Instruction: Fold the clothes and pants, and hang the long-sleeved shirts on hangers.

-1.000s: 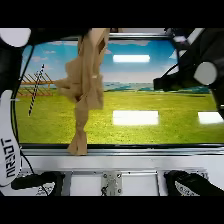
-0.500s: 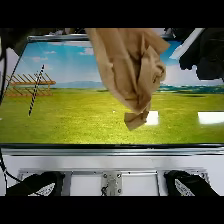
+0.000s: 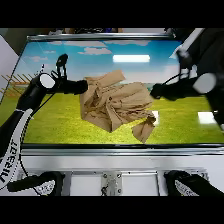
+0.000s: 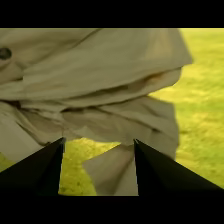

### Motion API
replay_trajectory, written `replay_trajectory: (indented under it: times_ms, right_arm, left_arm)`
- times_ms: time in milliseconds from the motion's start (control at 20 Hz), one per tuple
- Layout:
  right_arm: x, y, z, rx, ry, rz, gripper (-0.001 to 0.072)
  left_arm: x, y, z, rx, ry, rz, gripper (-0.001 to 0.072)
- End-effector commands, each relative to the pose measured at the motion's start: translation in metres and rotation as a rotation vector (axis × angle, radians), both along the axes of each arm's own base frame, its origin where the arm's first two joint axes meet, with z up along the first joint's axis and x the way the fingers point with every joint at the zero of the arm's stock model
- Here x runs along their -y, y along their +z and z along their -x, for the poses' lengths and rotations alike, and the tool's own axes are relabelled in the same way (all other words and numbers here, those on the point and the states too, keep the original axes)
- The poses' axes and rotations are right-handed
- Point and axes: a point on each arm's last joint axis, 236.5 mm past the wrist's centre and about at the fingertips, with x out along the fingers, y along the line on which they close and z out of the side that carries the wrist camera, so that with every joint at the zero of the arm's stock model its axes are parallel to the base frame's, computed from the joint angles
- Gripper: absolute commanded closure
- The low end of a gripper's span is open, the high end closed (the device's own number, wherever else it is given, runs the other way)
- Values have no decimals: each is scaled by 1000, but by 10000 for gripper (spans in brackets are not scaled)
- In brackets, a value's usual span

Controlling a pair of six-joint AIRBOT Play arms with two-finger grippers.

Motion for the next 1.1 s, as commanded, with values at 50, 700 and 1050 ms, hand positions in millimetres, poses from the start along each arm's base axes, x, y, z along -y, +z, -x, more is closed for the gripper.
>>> replay_trajectory:
  times_ms: [50,700,1050]
  right_arm:
    - [-92,-95,63,-197,-20,-113,236]
    - [-184,-178,84,-218,38,113,238]
    - [-150,-179,57,-195,-72,168,698]
  left_arm:
    - [-18,-37,16,-102,32,-10,693]
    - [-17,-35,16,-96,31,-9,693]
    - [-17,-32,25,-113,10,-14,692]
